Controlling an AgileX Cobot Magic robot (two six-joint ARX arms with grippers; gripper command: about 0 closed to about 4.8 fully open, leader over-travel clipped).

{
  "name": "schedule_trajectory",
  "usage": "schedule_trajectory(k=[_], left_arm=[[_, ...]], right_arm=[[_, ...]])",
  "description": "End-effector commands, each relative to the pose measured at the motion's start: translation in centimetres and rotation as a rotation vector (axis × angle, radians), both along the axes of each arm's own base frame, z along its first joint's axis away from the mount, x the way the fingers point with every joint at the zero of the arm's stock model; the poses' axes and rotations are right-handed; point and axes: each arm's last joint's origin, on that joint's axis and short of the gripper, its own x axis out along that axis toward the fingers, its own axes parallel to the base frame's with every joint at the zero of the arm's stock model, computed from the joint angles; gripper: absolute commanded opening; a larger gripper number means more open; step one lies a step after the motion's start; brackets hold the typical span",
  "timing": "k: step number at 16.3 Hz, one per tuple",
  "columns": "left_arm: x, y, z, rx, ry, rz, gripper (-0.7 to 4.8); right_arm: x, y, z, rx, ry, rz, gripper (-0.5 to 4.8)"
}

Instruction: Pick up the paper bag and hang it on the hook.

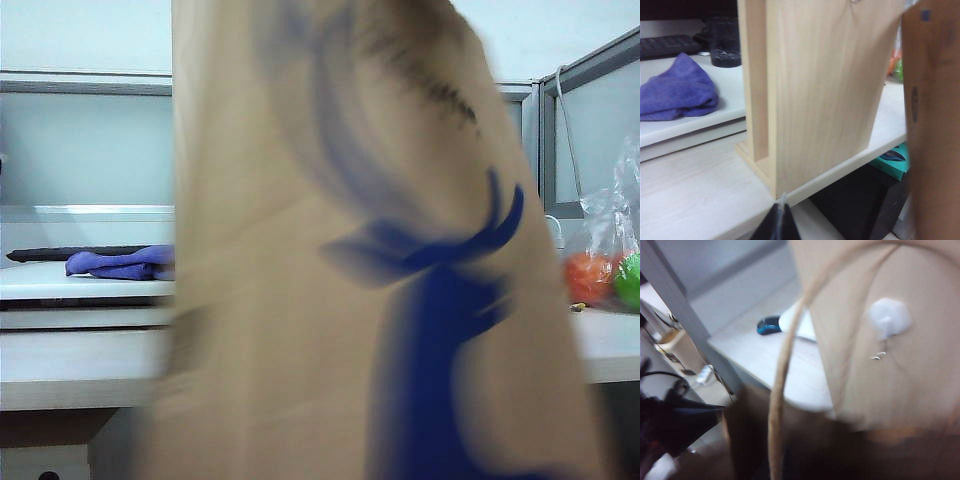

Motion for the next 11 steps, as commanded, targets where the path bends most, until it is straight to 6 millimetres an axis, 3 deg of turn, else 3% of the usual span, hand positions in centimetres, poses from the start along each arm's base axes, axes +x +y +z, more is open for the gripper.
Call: schedule_trajectory(k=[1, 7, 11], left_arm=[[0.0, 0.0, 0.1, -0.001, -0.012, 0.002, -0.05], [0.0, 0.0, 0.1, -0.001, -0.011, 0.003, -0.06], [0.0, 0.0, 0.1, -0.001, -0.011, 0.002, -0.06]], right_arm=[[0.7, 2.6, -0.7, 0.020, -0.047, -0.035, -0.06], [3.1, 5.5, -2.7, 0.057, -0.042, -0.060, -0.06], [3.7, 5.5, -2.5, 0.068, -0.085, -0.129, -0.06]])
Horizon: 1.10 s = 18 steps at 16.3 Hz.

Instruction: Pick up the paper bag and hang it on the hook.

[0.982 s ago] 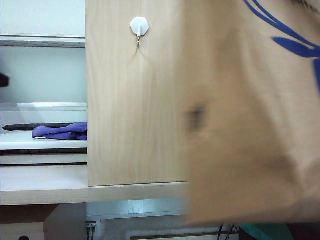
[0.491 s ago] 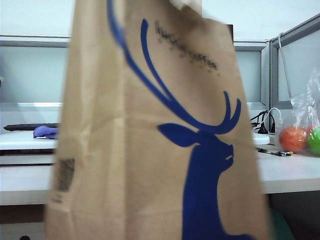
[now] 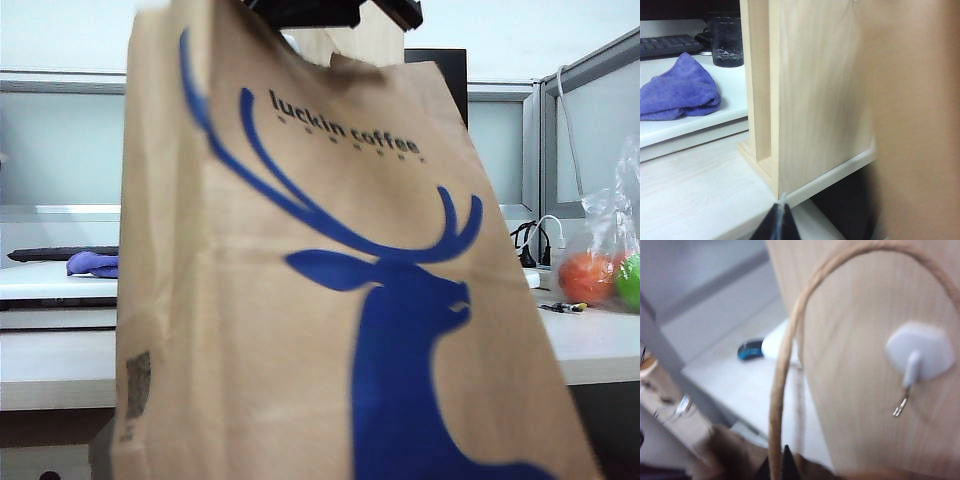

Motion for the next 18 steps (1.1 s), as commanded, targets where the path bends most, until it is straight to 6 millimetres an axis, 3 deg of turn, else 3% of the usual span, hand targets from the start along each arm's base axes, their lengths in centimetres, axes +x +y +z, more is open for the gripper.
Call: schedule_trajectory(k=[1, 6, 10, 18], left_arm=[[0.0, 0.0, 0.1, -0.001, -0.011, -0.001, -0.06], [0.0, 0.0, 0.1, -0.001, -0.011, -0.001, -0.05], [0.0, 0.0, 0.1, -0.001, -0.011, -0.001, -0.05], [0.0, 0.0, 0.1, -0.001, -0.011, -0.001, -0.05]], right_arm=[[0.5, -0.4, 0.6, 0.018, -0.038, -0.062, -0.06], [1.1, -0.8, 0.6, 0.025, -0.032, -0.076, -0.06], [1.4, 0.2, -0.4, 0.032, -0.001, -0.003, -0.06], [0.8, 0.7, -0.4, 0.056, 0.029, 0.023, -0.06]])
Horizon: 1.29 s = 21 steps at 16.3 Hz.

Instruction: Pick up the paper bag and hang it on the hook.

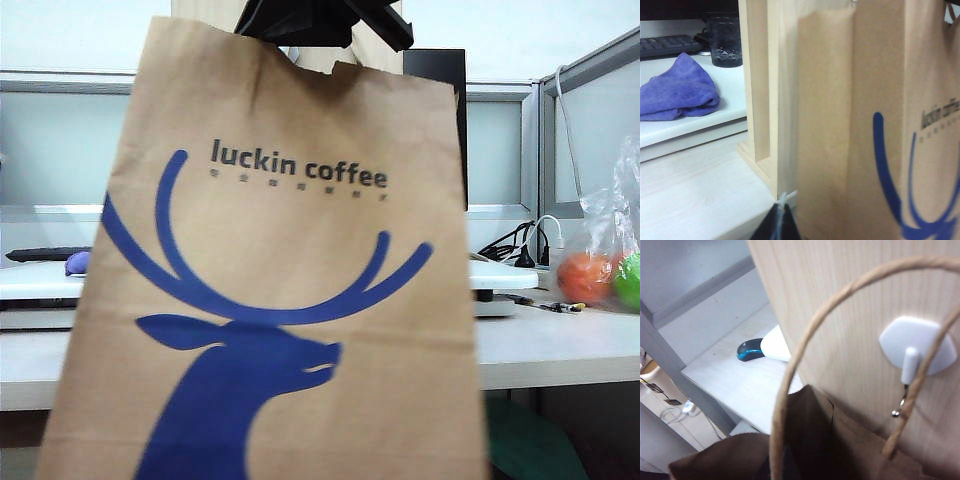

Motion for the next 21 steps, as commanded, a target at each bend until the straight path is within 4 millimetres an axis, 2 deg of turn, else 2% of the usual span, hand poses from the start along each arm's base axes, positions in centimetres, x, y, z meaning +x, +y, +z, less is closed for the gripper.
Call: schedule_trajectory(k=[1, 11, 15, 21], left_arm=[[0.0, 0.0, 0.1, -0.001, -0.011, -0.001, -0.05], [0.0, 0.0, 0.1, -0.001, -0.011, -0.001, -0.06], [0.0, 0.0, 0.1, -0.001, -0.012, -0.001, -0.06], [0.0, 0.0, 0.1, -0.001, -0.011, -0.001, -0.05]], right_arm=[[-0.7, 0.4, 0.5, 0.031, -0.005, 0.026, -0.06], [-1.7, 0.7, -0.1, -0.038, 0.045, 0.059, -0.06], [-1.3, 1.0, -0.5, -0.029, 0.036, 0.047, -0.06], [0.2, 2.5, -2.4, -0.026, 0.023, -0.002, -0.06]])
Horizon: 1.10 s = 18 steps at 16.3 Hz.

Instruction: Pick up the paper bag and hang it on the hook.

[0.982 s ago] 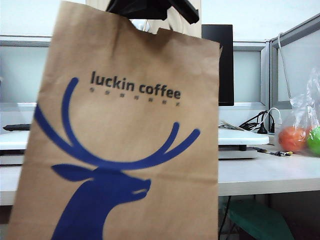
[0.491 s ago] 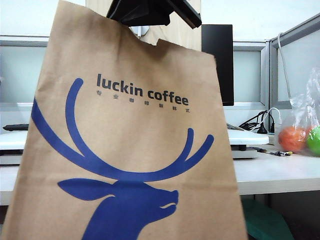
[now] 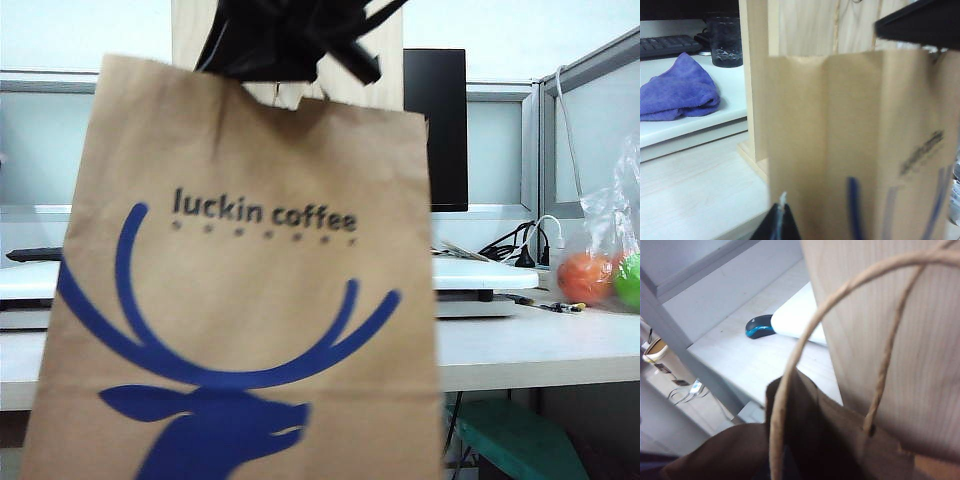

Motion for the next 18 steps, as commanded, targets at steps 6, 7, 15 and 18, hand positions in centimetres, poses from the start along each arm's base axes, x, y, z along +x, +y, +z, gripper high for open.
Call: schedule_trajectory(k=[6, 7, 15, 18], left_arm=[[0.0, 0.0, 0.1, -0.001, -0.011, -0.001, -0.06], [0.0, 0.0, 0.1, -0.001, -0.011, -0.001, -0.05], [0.0, 0.0, 0.1, -0.001, -0.011, -0.001, -0.06], [0.0, 0.0, 0.1, -0.001, -0.011, -0.001, -0.06]], right_arm=[[3.0, -0.8, -0.8, 0.029, -0.025, -0.114, -0.06], [3.3, -1.0, -0.7, 0.034, -0.021, -0.100, -0.06], [3.6, -0.3, -2.1, 0.024, 0.023, -0.088, -0.06], [3.7, 0.1, -2.9, 0.012, 0.045, -0.068, -0.06]])
